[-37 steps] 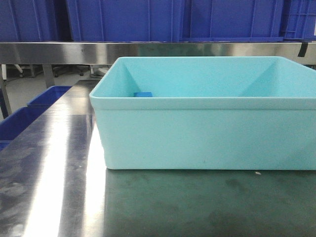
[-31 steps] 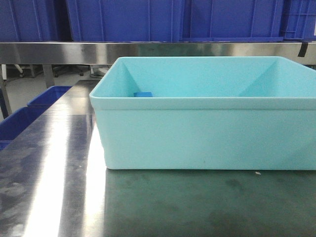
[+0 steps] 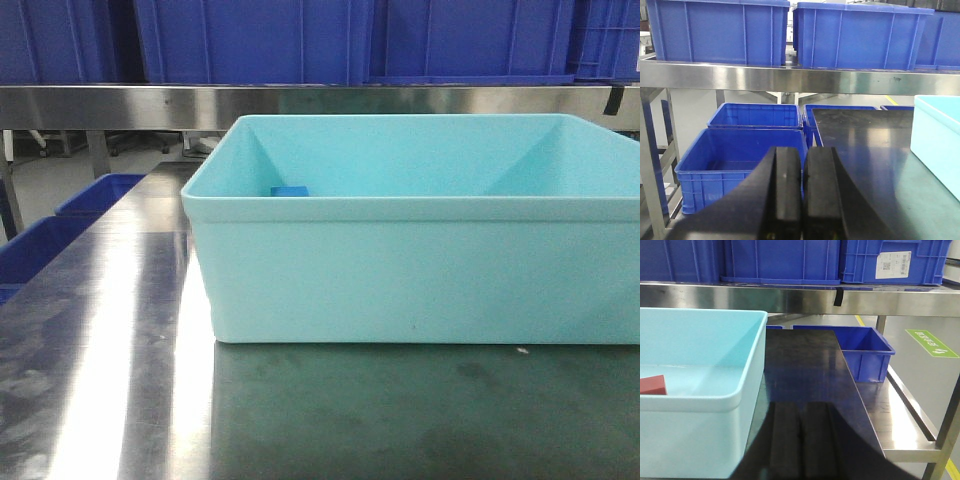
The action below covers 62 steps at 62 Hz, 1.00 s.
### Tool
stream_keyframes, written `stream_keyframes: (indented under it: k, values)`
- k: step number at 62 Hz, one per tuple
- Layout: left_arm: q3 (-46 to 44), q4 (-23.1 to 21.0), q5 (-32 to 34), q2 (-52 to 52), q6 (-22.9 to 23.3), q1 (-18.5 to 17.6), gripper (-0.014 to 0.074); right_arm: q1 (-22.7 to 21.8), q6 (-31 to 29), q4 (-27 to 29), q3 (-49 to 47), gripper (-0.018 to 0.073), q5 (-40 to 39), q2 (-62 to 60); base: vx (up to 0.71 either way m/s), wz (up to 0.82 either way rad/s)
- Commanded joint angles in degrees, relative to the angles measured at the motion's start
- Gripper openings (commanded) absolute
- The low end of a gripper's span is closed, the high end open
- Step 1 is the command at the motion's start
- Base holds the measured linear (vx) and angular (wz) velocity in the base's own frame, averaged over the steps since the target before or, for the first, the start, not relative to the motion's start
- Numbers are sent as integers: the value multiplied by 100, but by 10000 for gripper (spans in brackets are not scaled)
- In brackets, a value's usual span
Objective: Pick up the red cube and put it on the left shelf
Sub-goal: 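Move the right gripper above the light-blue tub toward the red cube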
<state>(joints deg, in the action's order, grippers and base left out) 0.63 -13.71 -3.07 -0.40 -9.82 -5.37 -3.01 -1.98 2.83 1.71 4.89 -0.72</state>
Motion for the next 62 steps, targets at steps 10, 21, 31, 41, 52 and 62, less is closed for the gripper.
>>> stream_keyframes:
  k: [10,21,31,41,52,62]
  values:
    - [136,-8,486,-73,1,-39,102,-16,-29,7,-140,55,-538,-93,0,0]
    - [136,-8,486,-73,1,-39,102,-16,-24,7,-140,55,-921,-93,0,0]
    - [136,-8,486,-73,1,-39,102,-16,-4,105,-159,55,-1549,-93,0,0]
    - [136,-8,486,-73,1,-39,102,-16,75,353,-629,57,-1191,-29,0,0]
    - [136,-8,486,-73,1,-39,102,-16,75,194,-2079,57,-123,789,0,0]
    - [136,-8,486,-73,1,-39,102,-16,75,194,-3765,57,1115,2145,1,-8]
